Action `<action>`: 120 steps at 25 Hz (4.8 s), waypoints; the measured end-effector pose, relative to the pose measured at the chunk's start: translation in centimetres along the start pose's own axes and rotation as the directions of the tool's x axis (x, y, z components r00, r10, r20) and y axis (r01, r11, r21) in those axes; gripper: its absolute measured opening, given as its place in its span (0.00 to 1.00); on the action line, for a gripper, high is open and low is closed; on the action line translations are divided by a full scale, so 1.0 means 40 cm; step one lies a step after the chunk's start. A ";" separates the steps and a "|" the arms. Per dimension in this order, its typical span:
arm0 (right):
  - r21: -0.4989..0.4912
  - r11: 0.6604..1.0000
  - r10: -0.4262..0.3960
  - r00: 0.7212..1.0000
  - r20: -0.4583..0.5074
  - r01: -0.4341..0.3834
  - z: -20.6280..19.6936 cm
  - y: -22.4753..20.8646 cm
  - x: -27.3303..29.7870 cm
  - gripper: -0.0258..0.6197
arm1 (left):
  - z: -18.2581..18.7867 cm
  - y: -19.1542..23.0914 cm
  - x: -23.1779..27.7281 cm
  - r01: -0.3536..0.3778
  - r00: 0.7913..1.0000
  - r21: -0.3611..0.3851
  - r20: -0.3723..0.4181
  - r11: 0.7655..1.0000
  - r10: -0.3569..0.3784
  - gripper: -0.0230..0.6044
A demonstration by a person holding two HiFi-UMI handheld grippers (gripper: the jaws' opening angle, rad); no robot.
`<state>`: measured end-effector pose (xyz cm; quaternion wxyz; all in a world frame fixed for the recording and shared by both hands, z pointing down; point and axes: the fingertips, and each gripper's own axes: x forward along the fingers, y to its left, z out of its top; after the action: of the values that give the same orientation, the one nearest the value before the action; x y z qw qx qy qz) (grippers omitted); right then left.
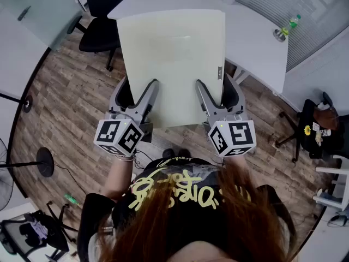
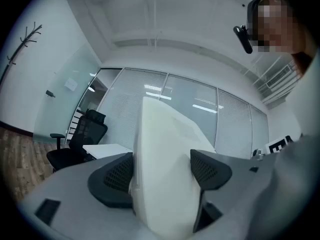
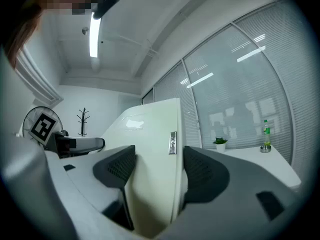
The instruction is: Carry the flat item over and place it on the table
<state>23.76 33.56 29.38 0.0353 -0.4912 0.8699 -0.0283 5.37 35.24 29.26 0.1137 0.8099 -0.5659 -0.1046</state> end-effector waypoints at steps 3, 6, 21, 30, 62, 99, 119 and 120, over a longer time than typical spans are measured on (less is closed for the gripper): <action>0.002 1.000 0.000 1.000 -0.001 0.000 0.001 0.005 -0.001 0.52 | 0.004 0.000 -0.005 -0.002 1.000 0.004 0.001 1.000 0.002 0.60; 0.006 1.000 -0.003 1.000 -0.005 0.003 -0.001 0.007 -0.004 0.52 | 0.007 -0.002 -0.009 -0.002 1.000 0.015 0.000 1.000 0.002 0.60; 0.034 0.999 0.003 1.000 -0.013 -0.002 -0.025 0.033 -0.003 0.52 | -0.007 0.026 -0.029 0.005 1.000 -0.003 -0.015 1.000 -0.005 0.61; 0.033 0.999 0.004 1.000 -0.025 -0.003 -0.040 0.087 0.019 0.52 | -0.002 0.078 -0.060 0.006 1.000 -0.015 -0.017 1.000 -0.007 0.61; 0.074 0.997 0.036 0.999 -0.027 -0.034 -0.071 0.041 0.256 0.52 | 0.030 0.222 0.104 -0.027 1.000 0.029 -0.003 0.999 0.027 0.61; 0.066 0.988 0.146 0.989 -0.040 -0.143 -0.065 -0.222 0.740 0.52 | 0.056 0.407 0.569 -0.137 0.990 0.012 0.030 0.991 0.136 0.61; 0.093 0.979 0.184 0.982 -0.042 -0.180 -0.089 -0.208 0.838 0.52 | 0.072 0.480 0.603 -0.179 0.984 0.038 0.032 0.983 0.178 0.61; 0.095 0.980 0.181 0.983 -0.045 -0.176 -0.090 -0.208 0.846 0.52 | 0.073 0.487 0.610 -0.174 0.985 0.038 0.031 0.984 0.172 0.61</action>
<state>13.10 0.32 32.54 0.0368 -0.4082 0.9089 -0.0772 -4.68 5.61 31.37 0.0980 0.7583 -0.6376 -0.0941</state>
